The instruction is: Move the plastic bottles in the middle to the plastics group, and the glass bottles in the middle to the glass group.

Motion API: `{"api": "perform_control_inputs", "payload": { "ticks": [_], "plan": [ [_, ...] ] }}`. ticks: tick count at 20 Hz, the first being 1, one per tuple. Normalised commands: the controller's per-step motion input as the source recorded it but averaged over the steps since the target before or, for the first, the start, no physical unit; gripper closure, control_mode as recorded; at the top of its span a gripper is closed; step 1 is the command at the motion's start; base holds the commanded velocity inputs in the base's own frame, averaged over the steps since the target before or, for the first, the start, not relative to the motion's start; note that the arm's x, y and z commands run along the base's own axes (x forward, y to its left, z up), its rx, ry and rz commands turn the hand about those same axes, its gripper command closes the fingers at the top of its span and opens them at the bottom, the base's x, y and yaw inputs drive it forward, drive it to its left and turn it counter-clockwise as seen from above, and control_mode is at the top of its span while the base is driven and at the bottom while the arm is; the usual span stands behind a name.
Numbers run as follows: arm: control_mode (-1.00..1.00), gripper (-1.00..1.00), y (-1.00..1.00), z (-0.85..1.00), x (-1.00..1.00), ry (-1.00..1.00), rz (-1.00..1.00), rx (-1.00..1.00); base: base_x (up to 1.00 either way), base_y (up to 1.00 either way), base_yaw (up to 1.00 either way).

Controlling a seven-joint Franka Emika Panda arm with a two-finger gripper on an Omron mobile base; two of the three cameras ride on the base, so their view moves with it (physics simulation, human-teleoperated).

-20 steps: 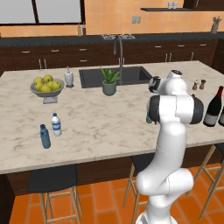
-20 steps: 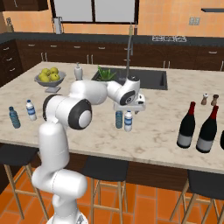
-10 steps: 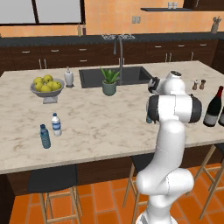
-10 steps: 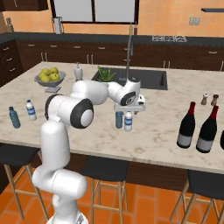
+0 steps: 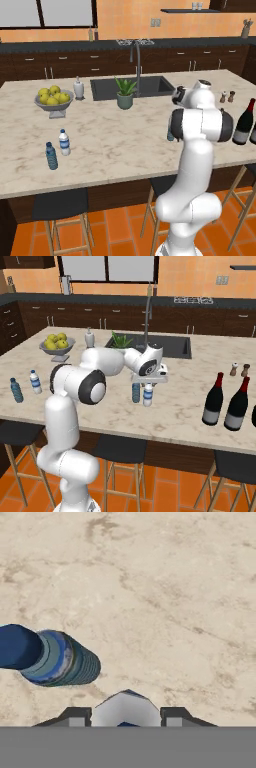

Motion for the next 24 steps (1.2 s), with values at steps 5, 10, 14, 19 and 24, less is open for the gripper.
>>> {"api": "perform_control_inputs", "payload": {
  "ticks": [5, 10, 14, 19, 24],
  "plan": [
    [-1.0, 1.0, -0.06, 0.42, -0.77, -0.04, 0.0, 0.03, 0.0, 0.0, 0.0],
    [-1.0, 1.0, 0.17, 0.38, -0.76, -0.01, -0.01, 0.0, 0.0, 0.0, 0.0],
    [-1.0, 1.0, 0.55, 0.22, -0.62, 0.03, -0.07, 0.0, 0.0, 0.0, 0.0],
    [-1.0, 1.0, 0.85, 0.13, -0.52, 0.01, -0.1, 0.0, 0.0, 0.0, 0.0],
    [-1.0, 1.0, 1.0, 0.01, -0.34, 0.0, -0.09, 0.0, 0.0, 0.0, 0.0]
  ]
}}
